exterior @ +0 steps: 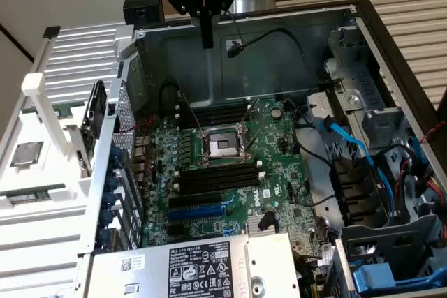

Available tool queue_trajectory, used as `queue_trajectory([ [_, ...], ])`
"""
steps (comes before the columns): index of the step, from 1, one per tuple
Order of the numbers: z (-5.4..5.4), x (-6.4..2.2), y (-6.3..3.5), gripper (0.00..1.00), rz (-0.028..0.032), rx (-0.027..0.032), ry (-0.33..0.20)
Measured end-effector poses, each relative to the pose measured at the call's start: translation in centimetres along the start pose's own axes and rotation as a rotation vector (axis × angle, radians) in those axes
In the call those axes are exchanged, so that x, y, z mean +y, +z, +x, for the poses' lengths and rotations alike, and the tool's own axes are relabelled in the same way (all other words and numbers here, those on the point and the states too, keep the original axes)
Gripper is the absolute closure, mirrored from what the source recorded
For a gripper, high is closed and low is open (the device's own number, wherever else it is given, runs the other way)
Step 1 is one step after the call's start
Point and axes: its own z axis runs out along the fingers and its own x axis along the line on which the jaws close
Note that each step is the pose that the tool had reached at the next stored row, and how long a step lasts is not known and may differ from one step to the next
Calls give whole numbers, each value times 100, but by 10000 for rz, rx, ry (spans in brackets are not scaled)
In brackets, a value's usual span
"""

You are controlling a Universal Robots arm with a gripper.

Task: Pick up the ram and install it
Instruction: 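Reach for the ram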

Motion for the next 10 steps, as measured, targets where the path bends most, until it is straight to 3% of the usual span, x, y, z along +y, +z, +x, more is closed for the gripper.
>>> queue_trajectory([
  [10, 0, 0, 0, 90, 0, 0, 0],
])
